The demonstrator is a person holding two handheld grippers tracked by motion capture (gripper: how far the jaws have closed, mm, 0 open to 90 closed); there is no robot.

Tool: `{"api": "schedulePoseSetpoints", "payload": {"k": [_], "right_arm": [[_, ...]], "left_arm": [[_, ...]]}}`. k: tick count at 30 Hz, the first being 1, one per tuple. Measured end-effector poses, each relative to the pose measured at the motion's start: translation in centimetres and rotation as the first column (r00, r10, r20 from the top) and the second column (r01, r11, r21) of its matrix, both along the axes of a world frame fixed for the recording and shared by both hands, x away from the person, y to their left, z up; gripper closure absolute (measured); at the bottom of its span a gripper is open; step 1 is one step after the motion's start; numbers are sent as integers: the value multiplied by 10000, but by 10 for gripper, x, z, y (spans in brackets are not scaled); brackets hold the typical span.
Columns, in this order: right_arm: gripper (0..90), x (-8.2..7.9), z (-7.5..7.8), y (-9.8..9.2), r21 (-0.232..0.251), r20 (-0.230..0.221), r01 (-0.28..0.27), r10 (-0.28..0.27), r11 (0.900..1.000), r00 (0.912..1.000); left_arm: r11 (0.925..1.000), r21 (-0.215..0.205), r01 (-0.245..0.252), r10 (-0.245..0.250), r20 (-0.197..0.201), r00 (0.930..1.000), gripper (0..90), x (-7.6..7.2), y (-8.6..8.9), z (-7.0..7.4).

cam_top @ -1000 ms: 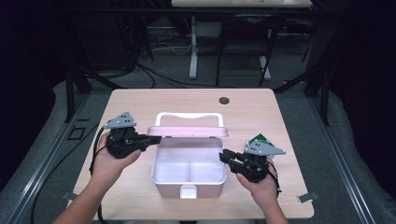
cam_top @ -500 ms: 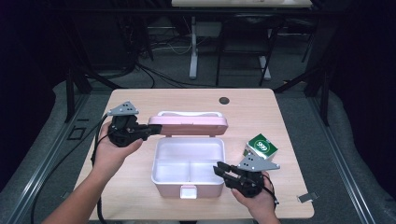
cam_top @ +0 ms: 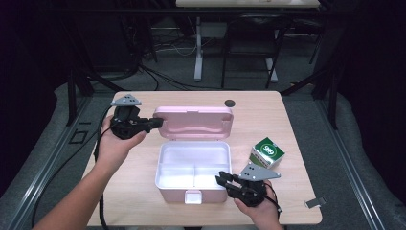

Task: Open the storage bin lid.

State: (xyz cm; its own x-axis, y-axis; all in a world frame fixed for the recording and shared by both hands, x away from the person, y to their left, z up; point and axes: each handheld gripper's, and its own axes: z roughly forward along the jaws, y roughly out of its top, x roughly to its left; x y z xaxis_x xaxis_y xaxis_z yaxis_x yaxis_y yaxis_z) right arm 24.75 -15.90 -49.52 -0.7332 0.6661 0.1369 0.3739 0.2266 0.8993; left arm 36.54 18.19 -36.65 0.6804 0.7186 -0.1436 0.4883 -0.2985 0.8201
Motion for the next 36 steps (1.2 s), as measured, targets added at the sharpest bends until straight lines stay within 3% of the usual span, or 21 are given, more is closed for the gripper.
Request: {"api": "schedulePoseSetpoints", "payload": {"k": [8,17,20,27,36], "right_arm": [[766,0,-3,3,7,-17,-113,113,9999,9999],[763,1,-6,2,286,21,-125,124,9995,9999],[773,2,-7,1,398,-132,-196,202,9990,9997],[776,3,-9,1,371,14,-135,135,9992,9999],[775,3,-11,1,395,256,-148,138,9991,9996]], "left_arm": [[9990,93,-449,449,4,9990,838,18,-5,-2],[9971,222,-729,730,-24,9973,700,36,-14,-12],[9970,325,-701,702,-22,9975,649,36,-16,-15],[9958,535,-749,746,76,9972,566,32,-13,-20],[9928,1058,-565,575,-66,9983,562,27,-3,-30]]}}
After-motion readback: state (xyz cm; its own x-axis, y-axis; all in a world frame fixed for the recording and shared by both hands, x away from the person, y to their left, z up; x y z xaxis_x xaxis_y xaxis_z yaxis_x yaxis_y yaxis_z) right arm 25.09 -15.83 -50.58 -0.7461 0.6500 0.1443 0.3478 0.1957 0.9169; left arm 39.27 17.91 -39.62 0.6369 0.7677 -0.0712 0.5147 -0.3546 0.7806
